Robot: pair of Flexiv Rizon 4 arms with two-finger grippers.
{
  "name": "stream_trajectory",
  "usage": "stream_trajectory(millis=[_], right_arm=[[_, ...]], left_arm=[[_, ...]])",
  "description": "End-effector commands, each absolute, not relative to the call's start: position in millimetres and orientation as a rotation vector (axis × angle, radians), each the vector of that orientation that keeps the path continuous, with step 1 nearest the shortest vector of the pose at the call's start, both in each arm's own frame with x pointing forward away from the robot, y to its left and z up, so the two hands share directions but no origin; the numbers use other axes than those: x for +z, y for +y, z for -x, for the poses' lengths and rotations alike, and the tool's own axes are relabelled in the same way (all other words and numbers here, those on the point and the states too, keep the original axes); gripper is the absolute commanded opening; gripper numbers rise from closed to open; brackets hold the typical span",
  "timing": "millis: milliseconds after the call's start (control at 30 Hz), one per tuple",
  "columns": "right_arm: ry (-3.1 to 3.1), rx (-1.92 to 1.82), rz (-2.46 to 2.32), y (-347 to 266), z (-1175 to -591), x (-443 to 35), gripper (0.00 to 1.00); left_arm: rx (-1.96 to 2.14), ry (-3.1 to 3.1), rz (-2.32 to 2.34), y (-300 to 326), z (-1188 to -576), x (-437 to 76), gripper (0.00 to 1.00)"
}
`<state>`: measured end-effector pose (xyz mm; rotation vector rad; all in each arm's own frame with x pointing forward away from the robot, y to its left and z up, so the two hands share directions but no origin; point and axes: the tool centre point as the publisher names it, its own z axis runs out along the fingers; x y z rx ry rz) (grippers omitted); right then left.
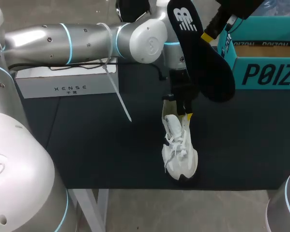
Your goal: Take the shoe out of the shoebox, open the shoe tongue, remove and reinsert the insole, then place the shoe into the shoebox
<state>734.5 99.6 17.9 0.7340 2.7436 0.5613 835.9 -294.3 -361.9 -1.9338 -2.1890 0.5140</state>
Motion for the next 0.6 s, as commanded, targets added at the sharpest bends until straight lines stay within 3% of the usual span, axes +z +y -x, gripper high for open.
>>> stream_trajectory(millis=[33, 333, 367, 400, 600], right_arm=[[2.746, 0.56, -0.736, 100.2, -735.6, 17.8, 0.0], [2.746, 0.56, -0.736, 100.2, -735.6, 17.8, 0.0], [2.746, 0.56, -0.736, 100.2, -735.6, 17.8, 0.0], [2.746, 0.56, -0.736, 100.2, -735.6, 17.8, 0.0], [2.746, 0.56, -0.736, 100.2, -735.6, 17.8, 0.0]], left_arm=[[0.489, -2.152, 1.96, -304.1, -840.6, -371.2, 0.0], [0.498, -2.138, 2.04, -317.3, -840.4, -381.2, 0.03], [0.509, -2.152, 2.048, -318.9, -840.6, -381.3, 0.57], [0.515, -2.146, 2.054, -320.1, -840.7, -381.2, 1.0], [0.61, -2.182, 2.065, -326.0, -844.7, -367.3, 1.0]])
